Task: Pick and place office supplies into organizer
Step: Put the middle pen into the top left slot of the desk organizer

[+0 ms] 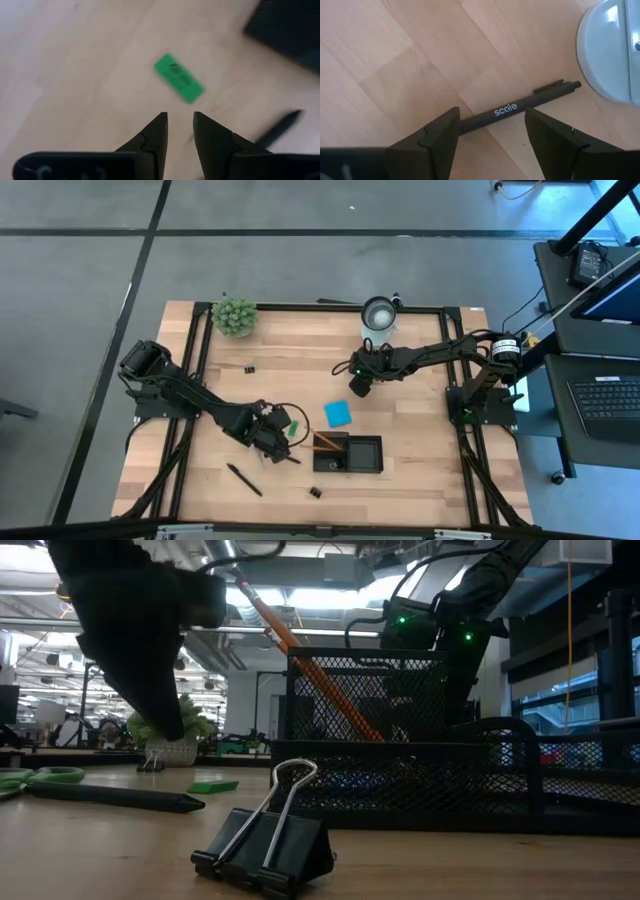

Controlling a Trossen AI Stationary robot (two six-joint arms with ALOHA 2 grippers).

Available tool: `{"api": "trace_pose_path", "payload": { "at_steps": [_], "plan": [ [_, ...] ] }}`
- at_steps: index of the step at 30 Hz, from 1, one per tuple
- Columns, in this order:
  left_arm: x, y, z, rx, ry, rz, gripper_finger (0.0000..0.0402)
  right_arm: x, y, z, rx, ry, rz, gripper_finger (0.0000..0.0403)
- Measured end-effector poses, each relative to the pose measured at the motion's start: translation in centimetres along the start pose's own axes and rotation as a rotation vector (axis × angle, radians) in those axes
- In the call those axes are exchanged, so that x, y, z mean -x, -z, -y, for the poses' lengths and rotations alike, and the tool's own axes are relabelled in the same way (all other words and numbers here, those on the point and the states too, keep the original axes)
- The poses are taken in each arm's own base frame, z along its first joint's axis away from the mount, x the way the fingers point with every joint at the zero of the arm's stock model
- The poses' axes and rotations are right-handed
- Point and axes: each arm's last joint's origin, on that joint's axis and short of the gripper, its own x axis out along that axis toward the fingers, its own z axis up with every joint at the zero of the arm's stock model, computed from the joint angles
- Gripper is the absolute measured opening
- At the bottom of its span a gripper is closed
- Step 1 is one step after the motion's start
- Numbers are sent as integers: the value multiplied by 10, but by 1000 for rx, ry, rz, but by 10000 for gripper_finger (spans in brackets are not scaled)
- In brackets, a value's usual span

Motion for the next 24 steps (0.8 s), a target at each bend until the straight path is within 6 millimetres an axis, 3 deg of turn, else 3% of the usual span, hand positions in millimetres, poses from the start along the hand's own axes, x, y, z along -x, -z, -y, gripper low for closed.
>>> {"api": "trace_pose_path", "payload": {
  "at_steps": [9,24],
  "plan": [
    [11,12,23,-247,177,33,86,0,0,0,-4,0,0,228],
    [14,24,24,-657,217,-34,86,0,0,0,-32,-3,5,228]
  ]
}}
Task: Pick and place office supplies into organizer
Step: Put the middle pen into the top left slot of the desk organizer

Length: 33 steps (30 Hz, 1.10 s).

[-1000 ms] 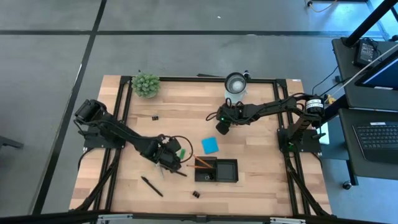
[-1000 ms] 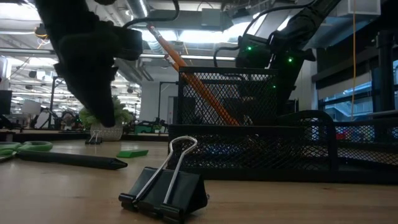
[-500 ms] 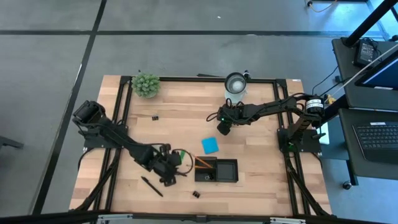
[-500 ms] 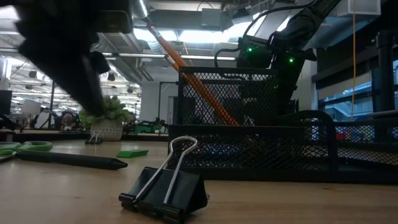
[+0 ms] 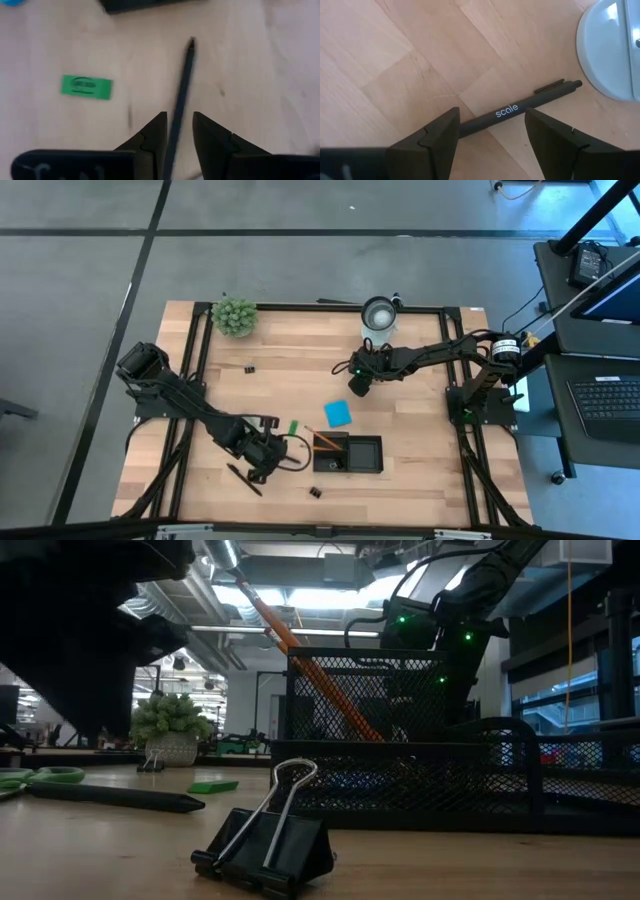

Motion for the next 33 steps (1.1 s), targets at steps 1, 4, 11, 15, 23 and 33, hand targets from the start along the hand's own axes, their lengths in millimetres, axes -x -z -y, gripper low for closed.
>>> {"api": "trace_pose_path", "payload": {
  "at_steps": [1,4,11,15,23,33],
  "plan": [
    [0,0,0,-18,11,-8,86,0,0,0,0,0,0,228],
    [-4,6,0,-30,23,-43,86,0,0,0,1,1,-1,228],
    [-13,29,-2,-16,16,-132,86,0,0,0,4,1,-2,228],
    [-15,33,-2,-23,-7,-129,86,0,0,0,4,1,-2,228],
    [-16,35,-5,-28,-75,-110,86,0,-1,0,1,-3,6,228],
    [-17,35,-7,-29,-118,-102,86,0,-1,0,-2,-6,11,228]
  ]
}}
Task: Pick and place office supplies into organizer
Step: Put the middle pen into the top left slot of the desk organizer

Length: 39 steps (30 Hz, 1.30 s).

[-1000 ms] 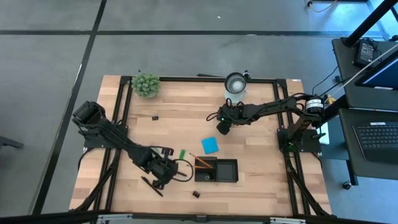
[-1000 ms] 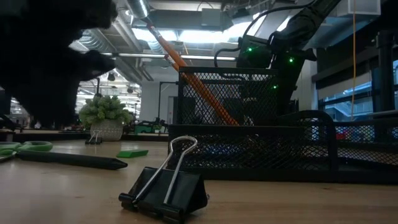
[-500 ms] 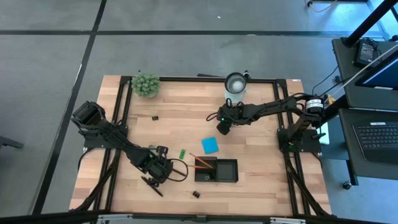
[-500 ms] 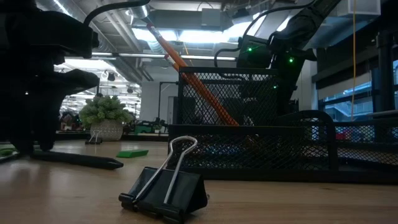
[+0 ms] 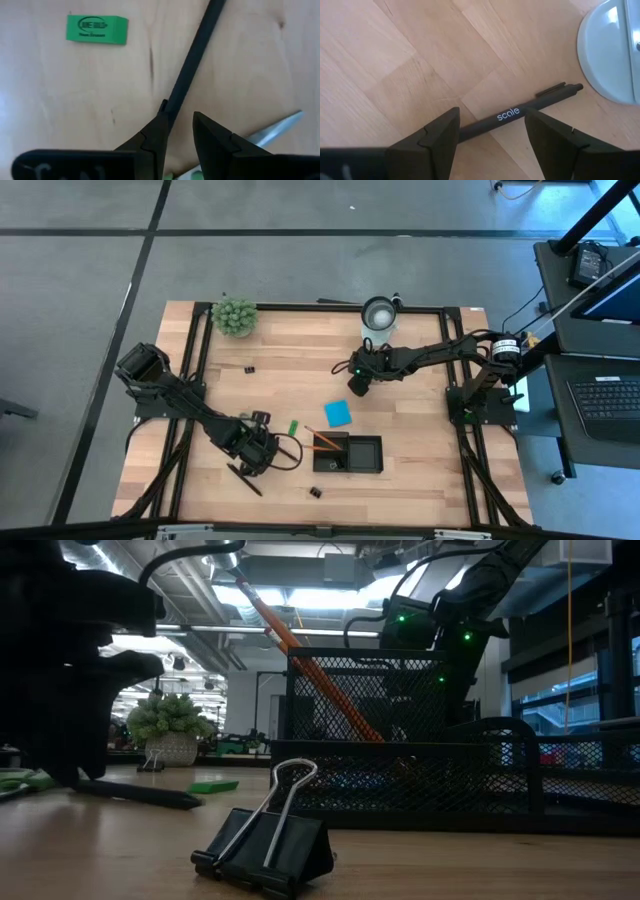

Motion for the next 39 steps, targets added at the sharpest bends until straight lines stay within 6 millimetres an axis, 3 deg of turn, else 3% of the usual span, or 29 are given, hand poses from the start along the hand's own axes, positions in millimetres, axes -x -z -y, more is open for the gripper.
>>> {"api": "trace_pose_path", "payload": {
  "at_steps": [10,19,23,32,39],
  "plan": [
    [1,0,1,-46,-107,48,86,0,0,0,-4,-2,3,228],
    [1,1,2,-102,-73,32,88,0,0,0,-5,-2,4,228],
    [1,1,2,-128,-66,26,106,0,0,0,-4,-2,4,228],
    [-10,2,2,-70,-73,-17,165,0,0,0,-4,-2,4,228],
    [-15,-1,-7,3,47,-88,148,0,0,0,-3,-2,4,228]
  ]
}}
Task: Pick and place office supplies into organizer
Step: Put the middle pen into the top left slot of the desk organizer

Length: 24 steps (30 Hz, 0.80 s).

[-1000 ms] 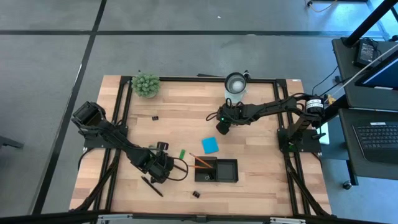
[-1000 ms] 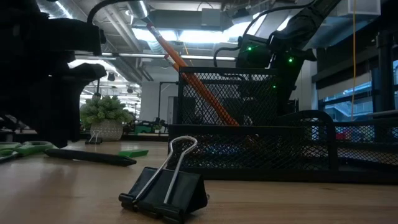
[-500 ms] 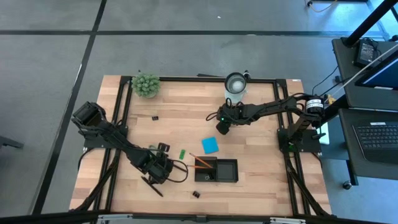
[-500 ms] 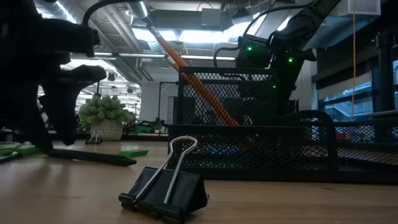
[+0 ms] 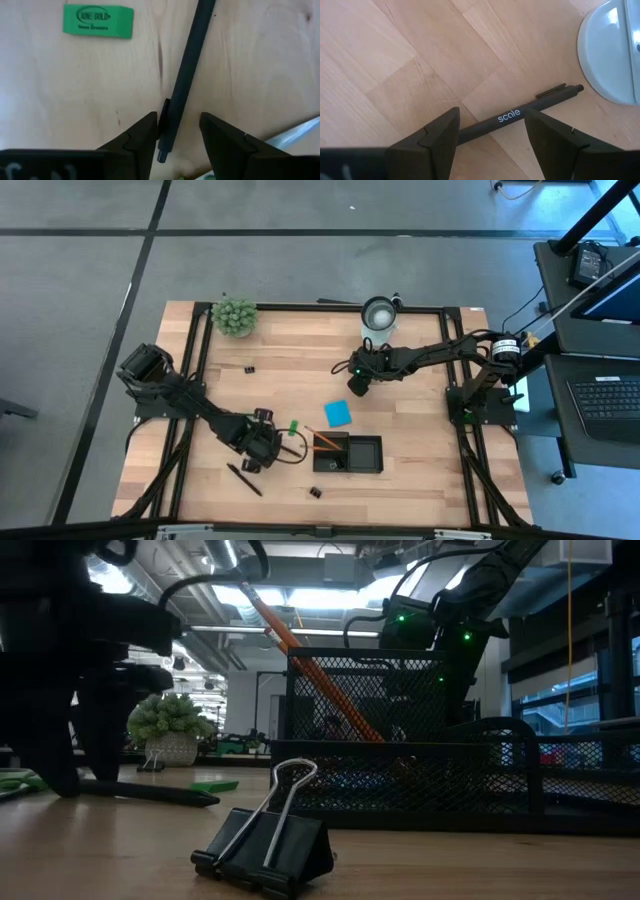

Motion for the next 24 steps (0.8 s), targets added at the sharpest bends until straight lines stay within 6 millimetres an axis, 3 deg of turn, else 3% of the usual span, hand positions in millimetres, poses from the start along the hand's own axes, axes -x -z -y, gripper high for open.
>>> {"api": "trace_pose_path", "payload": {
  "at_steps": [12,24],
  "plan": [
    [-4,-5,-17,84,78,-44,98,0,0,0,0,0,0,228],
    [-4,-3,-11,13,28,-19,48,0,0,0,18,0,0,228]
  ]
}}
